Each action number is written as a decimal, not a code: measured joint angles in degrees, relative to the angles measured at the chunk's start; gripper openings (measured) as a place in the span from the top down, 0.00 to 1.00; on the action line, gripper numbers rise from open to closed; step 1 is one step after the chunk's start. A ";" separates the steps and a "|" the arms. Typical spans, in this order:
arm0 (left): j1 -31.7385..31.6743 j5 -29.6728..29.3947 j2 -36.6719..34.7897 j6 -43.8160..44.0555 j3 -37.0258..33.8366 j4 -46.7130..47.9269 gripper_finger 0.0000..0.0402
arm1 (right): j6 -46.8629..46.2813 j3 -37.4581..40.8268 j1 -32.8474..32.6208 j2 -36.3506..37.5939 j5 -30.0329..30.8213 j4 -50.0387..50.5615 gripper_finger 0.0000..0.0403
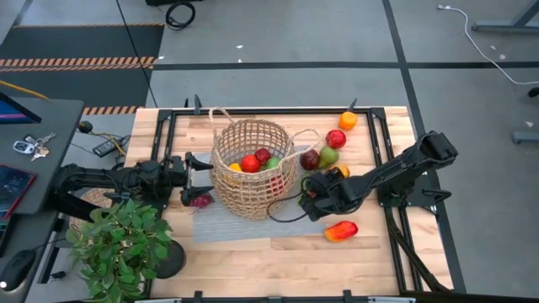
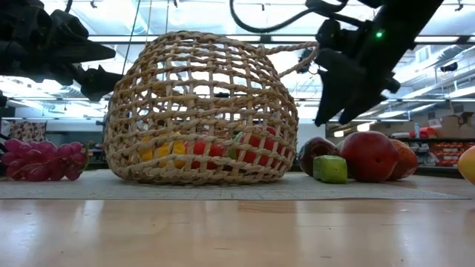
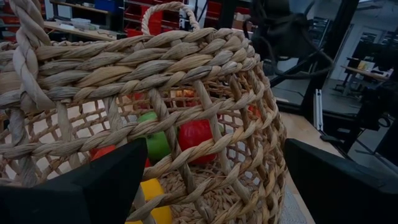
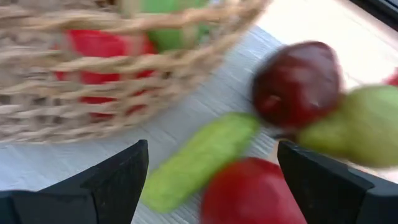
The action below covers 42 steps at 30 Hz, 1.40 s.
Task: Build produce basket
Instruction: Put the green cucumber into the brown basket
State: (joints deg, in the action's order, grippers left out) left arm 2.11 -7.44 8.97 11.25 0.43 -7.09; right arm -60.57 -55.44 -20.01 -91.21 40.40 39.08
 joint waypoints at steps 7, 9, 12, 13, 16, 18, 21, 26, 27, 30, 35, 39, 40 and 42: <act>0.00 -0.02 0.00 0.00 0.00 0.04 0.04 | 4.07 -3.97 0.29 -7.86 -1.03 -0.53 0.12; -0.02 -0.02 0.00 -0.02 0.00 0.04 0.04 | 5.21 -5.31 0.28 -10.49 -0.21 -0.66 0.13; 0.00 -0.02 0.00 -0.01 0.00 0.04 0.04 | 5.26 -6.44 0.98 -13.14 0.16 -0.50 0.14; -0.01 -0.02 0.00 -0.01 0.00 0.04 0.04 | 4.72 -6.53 1.53 -13.63 -0.93 -0.53 0.14; -0.01 -0.02 0.00 0.00 0.00 0.04 0.04 | 3.15 -6.33 3.31 -14.06 -4.89 1.01 0.14; -0.01 -0.02 0.02 -0.02 0.00 0.04 0.04 | 2.41 -5.95 3.83 -13.94 -5.37 1.62 0.14; -0.01 -0.02 0.02 0.00 0.00 0.01 0.04 | 1.62 -5.02 4.02 -12.93 -5.82 1.44 0.14; -0.01 -0.02 0.00 0.01 0.00 0.02 0.04 | -0.23 -2.50 4.05 -11.61 -7.18 -1.71 0.14; 0.00 -0.02 0.02 0.00 0.00 0.06 0.04 | -0.58 -2.07 3.84 -11.61 -7.11 -2.57 0.14; 0.00 -0.02 0.02 0.00 0.00 0.06 0.04 | -1.58 -1.31 3.18 -11.57 -6.36 -5.73 0.14; -0.02 -0.02 0.02 0.00 0.00 0.03 0.04 | -2.68 -1.63 3.11 -11.27 -8.45 -6.39 0.14; -0.02 -0.02 0.00 0.00 0.00 0.02 0.04 | -4.48 -1.66 3.87 -11.19 -10.61 -6.56 0.14; -0.01 -0.02 0.01 0.00 0.00 0.04 0.04 | -5.13 -1.70 3.89 -11.20 -10.72 -6.54 0.14; -0.01 -0.02 0.01 0.00 0.00 0.04 0.04 | -5.28 -2.57 3.89 -11.16 -10.93 -5.24 0.14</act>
State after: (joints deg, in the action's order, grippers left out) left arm 2.10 -7.46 8.98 11.25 0.43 -7.05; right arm -65.85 -58.01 -16.12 -102.37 29.47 33.84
